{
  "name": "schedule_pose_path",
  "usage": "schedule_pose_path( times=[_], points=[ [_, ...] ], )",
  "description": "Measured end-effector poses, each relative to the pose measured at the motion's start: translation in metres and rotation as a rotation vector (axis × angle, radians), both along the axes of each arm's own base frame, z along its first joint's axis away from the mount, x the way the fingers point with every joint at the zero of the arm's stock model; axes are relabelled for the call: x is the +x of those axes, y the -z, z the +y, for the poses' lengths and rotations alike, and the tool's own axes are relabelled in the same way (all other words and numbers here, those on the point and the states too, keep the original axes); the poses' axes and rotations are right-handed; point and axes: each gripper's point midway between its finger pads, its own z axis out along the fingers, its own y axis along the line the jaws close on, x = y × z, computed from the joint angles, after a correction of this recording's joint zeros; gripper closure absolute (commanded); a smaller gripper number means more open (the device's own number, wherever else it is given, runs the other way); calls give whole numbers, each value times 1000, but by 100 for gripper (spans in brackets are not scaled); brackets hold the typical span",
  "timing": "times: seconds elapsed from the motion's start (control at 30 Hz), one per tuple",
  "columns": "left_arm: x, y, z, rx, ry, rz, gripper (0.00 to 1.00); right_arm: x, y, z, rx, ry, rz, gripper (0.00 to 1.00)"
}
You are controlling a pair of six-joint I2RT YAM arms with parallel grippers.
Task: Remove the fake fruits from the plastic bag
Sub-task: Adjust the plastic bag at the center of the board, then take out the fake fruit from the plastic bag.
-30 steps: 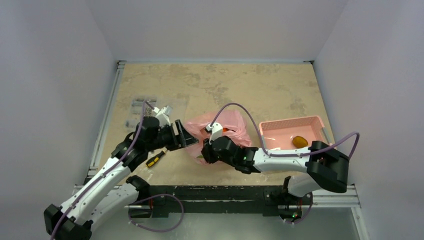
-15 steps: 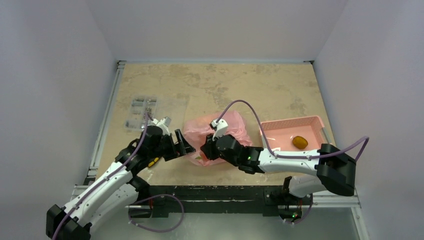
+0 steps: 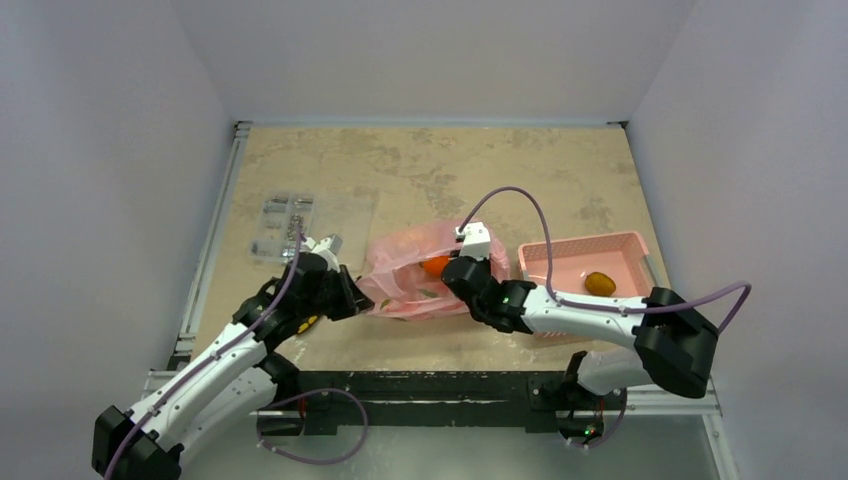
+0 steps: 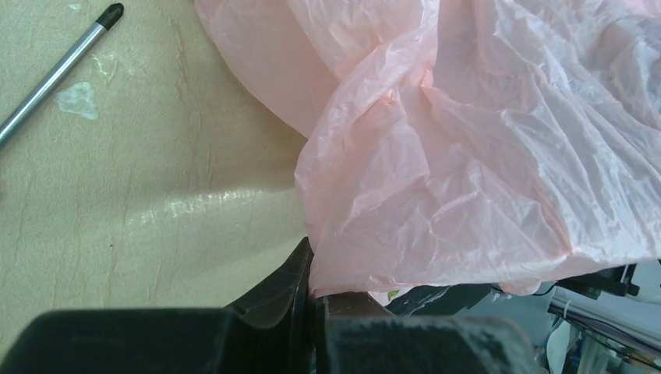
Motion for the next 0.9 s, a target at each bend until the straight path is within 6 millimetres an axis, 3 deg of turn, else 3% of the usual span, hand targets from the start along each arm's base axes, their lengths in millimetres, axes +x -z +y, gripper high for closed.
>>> schedule_pose_path(
  times=[0.13, 0.23, 0.37, 0.5, 0.67, 0.9],
  points=[
    [-4, 3, -5, -30, 26, 2, 100, -1, -8, -2, -39, -37, -24, 60],
    [-9, 10, -10, -49, 49, 34, 100, -5, -18, 9, -23, -105, -43, 47],
    [-12, 10, -15, -72, 61, 54, 100, -9, -30, 29, 31, -183, -69, 38],
    [-12, 5, -20, -96, 77, 44, 100, -8, -29, 43, 51, -229, -76, 32],
    [-12, 4, -24, -109, 80, 46, 100, 1, -13, 60, 13, -250, -58, 32],
    [-14, 5, -25, -107, 87, 51, 100, 18, 2, 66, -38, -219, -65, 32]
  ],
)
